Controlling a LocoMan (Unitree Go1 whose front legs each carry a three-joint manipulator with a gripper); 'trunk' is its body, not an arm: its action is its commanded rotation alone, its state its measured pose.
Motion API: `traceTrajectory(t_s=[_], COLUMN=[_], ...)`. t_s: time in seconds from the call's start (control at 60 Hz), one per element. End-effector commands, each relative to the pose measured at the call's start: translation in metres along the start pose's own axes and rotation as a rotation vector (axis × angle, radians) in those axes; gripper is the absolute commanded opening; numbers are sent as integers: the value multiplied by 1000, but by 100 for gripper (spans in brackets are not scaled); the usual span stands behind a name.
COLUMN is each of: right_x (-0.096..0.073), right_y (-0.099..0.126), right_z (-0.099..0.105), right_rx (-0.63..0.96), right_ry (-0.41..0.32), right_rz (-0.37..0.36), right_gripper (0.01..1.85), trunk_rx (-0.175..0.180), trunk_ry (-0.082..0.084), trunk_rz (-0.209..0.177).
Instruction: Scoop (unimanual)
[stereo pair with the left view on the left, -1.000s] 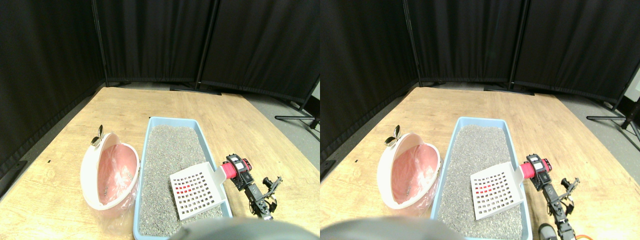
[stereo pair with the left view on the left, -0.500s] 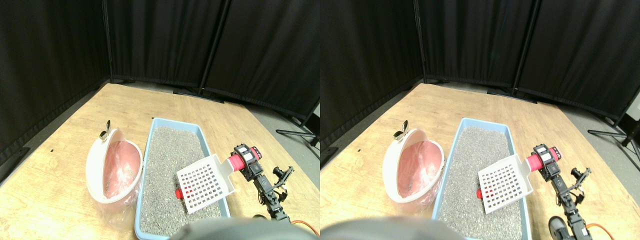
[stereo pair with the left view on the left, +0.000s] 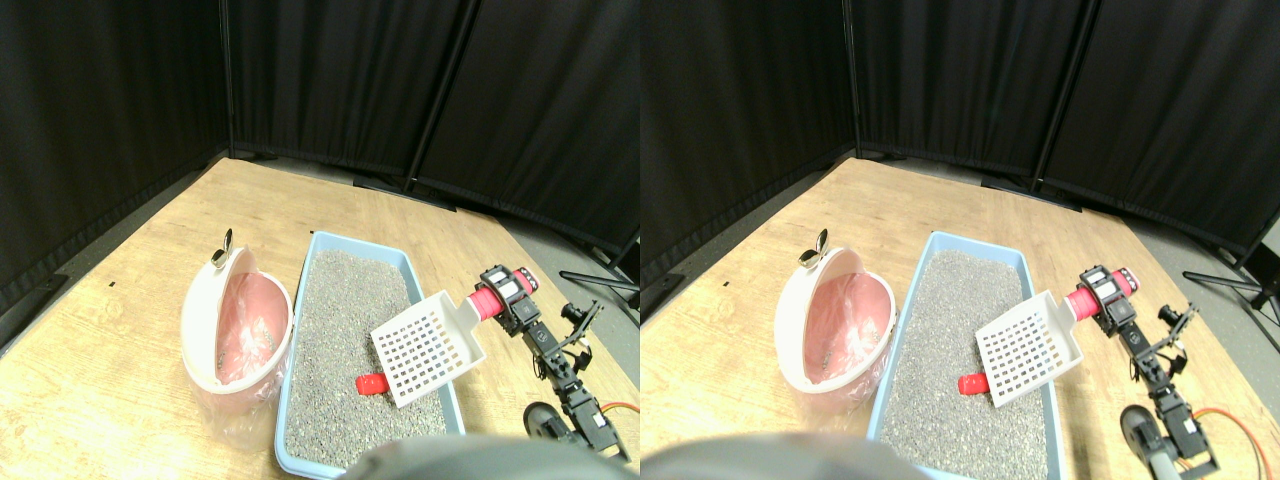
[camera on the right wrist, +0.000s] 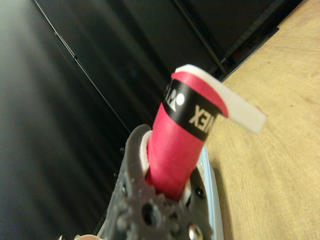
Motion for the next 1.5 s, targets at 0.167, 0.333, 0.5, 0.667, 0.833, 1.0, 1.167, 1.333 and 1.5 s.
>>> traceTrajectory(t_s=[0.167, 0.333, 0.5, 0.667, 0.833, 1.0, 1.167, 1.333, 1.5], right_x=[14, 20, 21, 21, 18, 17, 20, 23, 27], right_y=[0, 0, -2, -4, -1, 1, -1, -3, -2], right_z=[23, 26, 28, 28, 26, 23, 22, 21, 21], right_rx=[-54, -129, -181, -202, -187, -202, -268, -312, -349], right_ry=[-65, -42, -24, -35, -35, -47, -58, -71, -86], right_rz=[19, 30, 73, 98, 99, 105, 117, 127, 135], right_gripper=[9, 27, 5, 5, 5, 5, 5, 5, 5], trunk_rx=[-28, -30, -34, -32, -29, -30, -31, -30, -27], trunk_ry=[24, 29, 33, 40, 39, 39, 40, 43, 41], trunk_rz=[13, 5, 1, -6, -9, -11, -12, -14, -21])
